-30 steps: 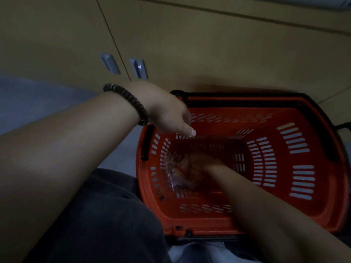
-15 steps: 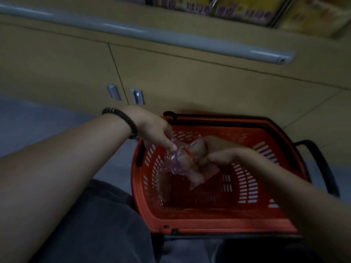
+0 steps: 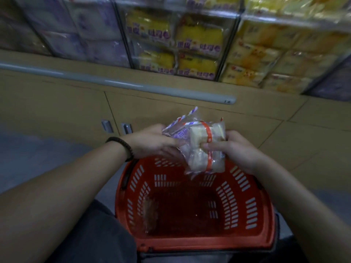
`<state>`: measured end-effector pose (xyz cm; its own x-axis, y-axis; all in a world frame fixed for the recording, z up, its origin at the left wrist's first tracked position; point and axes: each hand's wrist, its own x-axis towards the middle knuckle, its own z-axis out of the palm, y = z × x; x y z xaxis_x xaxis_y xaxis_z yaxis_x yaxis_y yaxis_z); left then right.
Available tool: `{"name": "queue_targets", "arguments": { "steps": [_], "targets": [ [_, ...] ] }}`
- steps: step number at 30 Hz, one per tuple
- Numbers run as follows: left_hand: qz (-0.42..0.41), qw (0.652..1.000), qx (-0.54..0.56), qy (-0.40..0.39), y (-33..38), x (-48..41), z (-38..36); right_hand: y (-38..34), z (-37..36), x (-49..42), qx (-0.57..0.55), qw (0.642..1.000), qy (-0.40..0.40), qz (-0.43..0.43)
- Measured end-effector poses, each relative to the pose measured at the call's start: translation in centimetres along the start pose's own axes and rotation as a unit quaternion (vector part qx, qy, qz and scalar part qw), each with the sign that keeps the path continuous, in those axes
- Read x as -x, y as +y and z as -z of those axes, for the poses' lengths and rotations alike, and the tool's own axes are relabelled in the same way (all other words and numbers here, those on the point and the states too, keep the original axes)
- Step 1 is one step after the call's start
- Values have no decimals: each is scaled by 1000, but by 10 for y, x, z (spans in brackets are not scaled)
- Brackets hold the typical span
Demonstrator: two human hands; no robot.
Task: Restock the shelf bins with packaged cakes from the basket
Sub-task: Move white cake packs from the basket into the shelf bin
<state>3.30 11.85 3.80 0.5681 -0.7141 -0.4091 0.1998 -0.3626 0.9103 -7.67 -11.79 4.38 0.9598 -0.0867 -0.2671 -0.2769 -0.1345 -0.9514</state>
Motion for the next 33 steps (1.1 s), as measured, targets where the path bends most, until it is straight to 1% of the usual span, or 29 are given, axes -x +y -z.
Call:
{"name": "queue_targets", "arguments": {
  "steps": [3,6,8,9,10,12,13,14,15,17,18,19,21,22,24,26,28,29,30,31,33],
  "targets": [
    [8,998,25,52,5,-2,2,-5,8,-3,-21,999,45,-6],
    [25,994,14,105,7,-4,6,1,18,-10,-5,991,130,4],
    [26,990,18,138,4,-6,9,1,24,-12,-9,984,178,28],
    [22,988,25,150,4,-7,11,-2,26,-11,-19,979,195,55],
    [17,986,40,161,3,-7,12,-4,27,-10,-27,973,204,101],
    [38,982,89,165,3,-8,13,-12,22,-4,-23,955,203,216],
    [56,979,120,152,3,-9,11,-15,19,0,0,940,201,276],
    [73,979,140,132,6,-8,6,-14,15,3,51,920,209,329],
    [89,978,155,108,8,-8,2,-13,10,5,124,894,225,367],
    [97,976,172,89,10,-11,-5,-8,-1,3,266,824,261,427],
    [90,977,176,80,14,-10,-9,-4,-7,1,313,794,262,450],
    [82,978,177,67,19,-8,-11,1,-13,-2,336,780,249,466],
    [57,988,136,49,27,-3,-12,9,-23,-8,355,782,199,473],
    [48,992,115,39,26,-1,-10,14,-27,-8,362,792,175,460],
    [43,993,106,24,23,3,-4,23,-26,-8,371,820,117,419],
    [26,994,98,50,16,2,1,24,-20,-4,358,851,47,382],
    [-4,995,47,86,11,0,6,19,-15,1,310,881,-6,358],
    [-14,995,14,100,10,-1,9,16,-12,2,285,891,-6,353],
    [-21,994,-12,105,8,0,12,12,-11,3,263,900,13,346],
    [-20,992,-32,117,5,-1,14,8,-10,4,248,906,46,341],
    [-23,992,-43,115,4,1,17,4,-10,2,257,901,146,318]
  ]
}}
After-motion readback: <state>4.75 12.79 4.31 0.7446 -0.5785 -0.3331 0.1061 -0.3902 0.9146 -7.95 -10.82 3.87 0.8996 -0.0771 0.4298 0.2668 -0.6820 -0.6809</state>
